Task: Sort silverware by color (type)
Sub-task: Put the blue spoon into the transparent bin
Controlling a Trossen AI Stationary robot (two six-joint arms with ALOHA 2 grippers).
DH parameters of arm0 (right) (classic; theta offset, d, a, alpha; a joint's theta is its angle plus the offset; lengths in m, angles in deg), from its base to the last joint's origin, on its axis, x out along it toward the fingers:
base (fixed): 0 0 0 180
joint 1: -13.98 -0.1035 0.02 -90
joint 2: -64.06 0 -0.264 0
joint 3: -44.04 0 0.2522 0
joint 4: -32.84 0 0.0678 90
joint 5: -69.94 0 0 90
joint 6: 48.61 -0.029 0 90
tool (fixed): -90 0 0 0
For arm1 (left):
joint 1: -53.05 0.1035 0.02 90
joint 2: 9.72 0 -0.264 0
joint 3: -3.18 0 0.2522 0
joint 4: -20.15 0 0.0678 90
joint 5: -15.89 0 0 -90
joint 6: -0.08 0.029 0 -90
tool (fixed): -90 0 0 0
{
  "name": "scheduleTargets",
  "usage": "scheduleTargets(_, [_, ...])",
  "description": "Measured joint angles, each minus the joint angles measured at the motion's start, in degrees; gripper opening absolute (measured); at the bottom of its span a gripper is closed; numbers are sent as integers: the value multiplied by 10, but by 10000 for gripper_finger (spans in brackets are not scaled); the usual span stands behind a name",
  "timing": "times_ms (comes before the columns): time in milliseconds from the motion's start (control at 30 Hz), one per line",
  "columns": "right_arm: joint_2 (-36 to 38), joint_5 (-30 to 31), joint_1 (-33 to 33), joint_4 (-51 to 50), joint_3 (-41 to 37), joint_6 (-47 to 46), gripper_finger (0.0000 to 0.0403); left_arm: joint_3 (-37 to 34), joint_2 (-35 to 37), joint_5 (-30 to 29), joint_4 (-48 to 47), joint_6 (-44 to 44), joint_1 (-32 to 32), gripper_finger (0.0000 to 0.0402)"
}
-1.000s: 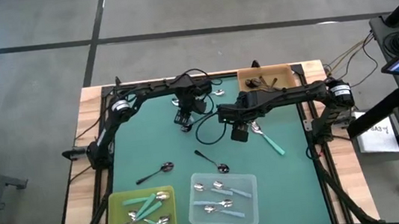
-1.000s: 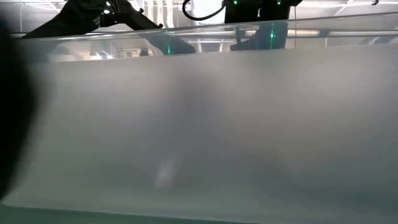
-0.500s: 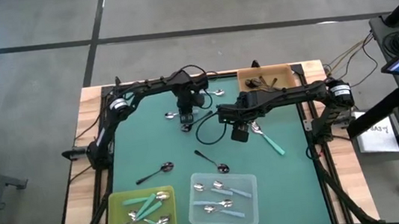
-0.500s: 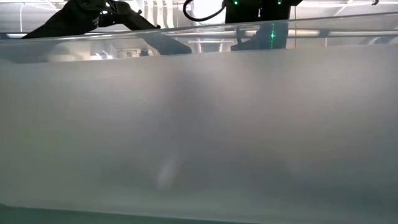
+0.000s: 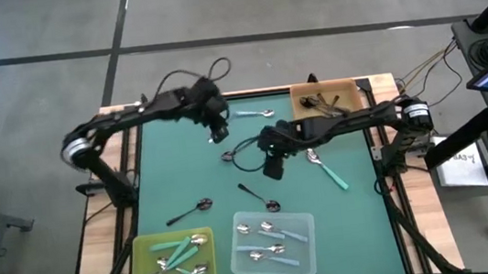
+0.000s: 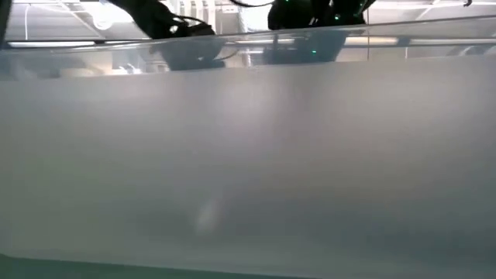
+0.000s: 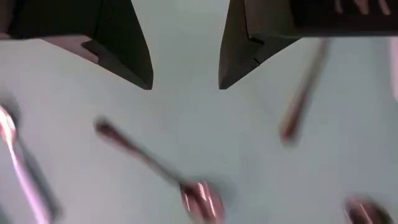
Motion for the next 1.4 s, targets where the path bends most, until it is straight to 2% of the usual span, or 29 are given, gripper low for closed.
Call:
scheduleTargets(200, [0, 0, 0, 183, -20, -51, 176, -186, 140, -14, 204, -170, -48, 21])
scheduleTargets(367, [0, 0, -2, 329, -43, -99, 176, -306, 209, -104, 325, -278, -115, 21])
scheduleTargets(500, [0, 0, -4, 357, -50, -144, 176, -354, 223, -164, 354, -325, -155, 21])
scheduleTargets(633, [-3, 2, -3, 360, -43, -191, 176, -361, 220, -194, 403, -352, -190, 21])
scheduleTargets(767, [-5, 11, -3, 376, -34, -228, 176, -349, 197, -199, 408, -354, -212, 21])
scheduleTargets(933, [-6, 44, -3, 374, -30, -227, 176, -311, 161, -201, 410, -346, -232, 21])
scheduleTargets(1033, [-6, 53, -2, 366, -31, -226, 176, -291, 145, -233, 411, -337, -238, 21])
scheduleTargets(1400, [-9, 92, 5, 343, -33, -200, 171, -280, 140, -247, 418, -336, -250, 21])
